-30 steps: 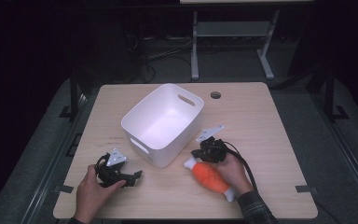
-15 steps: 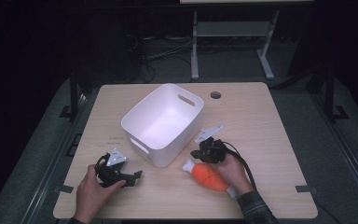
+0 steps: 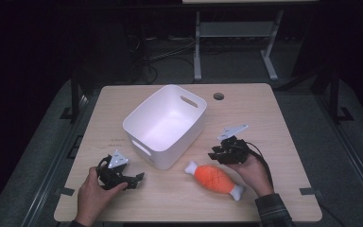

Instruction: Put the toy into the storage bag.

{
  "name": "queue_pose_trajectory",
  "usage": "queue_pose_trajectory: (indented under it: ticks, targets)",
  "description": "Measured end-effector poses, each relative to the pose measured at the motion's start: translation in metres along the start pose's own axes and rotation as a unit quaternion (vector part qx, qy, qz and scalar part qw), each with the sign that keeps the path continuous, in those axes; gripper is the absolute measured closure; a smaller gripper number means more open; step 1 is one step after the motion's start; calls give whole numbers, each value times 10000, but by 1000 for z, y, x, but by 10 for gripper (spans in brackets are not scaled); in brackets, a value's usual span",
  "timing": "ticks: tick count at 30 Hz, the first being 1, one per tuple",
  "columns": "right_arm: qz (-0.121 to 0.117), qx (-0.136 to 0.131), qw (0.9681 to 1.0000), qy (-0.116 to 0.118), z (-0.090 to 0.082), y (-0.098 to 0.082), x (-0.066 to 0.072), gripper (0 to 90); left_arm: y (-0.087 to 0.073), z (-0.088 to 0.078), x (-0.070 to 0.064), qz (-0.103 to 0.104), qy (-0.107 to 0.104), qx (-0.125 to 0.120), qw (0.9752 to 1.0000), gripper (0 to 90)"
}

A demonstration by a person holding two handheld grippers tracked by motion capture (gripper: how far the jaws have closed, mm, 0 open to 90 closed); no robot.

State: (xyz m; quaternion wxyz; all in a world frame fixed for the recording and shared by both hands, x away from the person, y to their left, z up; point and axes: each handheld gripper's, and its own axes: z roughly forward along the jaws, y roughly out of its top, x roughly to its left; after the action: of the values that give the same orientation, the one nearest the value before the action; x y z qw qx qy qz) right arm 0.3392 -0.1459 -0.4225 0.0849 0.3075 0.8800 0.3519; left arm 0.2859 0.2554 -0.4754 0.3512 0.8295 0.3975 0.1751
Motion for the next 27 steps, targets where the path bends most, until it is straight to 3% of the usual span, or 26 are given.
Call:
queue_pose_trajectory:
  ticks: [9,16,17,23,27]
  targets:
    - [217,-19,9997,118,-23,-16,-4,395,0,0,0,-12,1,-2,10000,126]
    - [218,14,9996,187,-34,-22,-2,251,0,0,0,-23,9,-12,10000,126]
    - [214,84,9994,260,-35,-24,0,177,0,0,0,-22,5,-10,10000,126]
    - [52,297,9989,354,-33,-27,9,35,0,0,0,-27,11,-12,10000,126]
    - [-44,380,9981,482,-30,-25,16,0,0,1,0,-34,10,-15,10000,126]
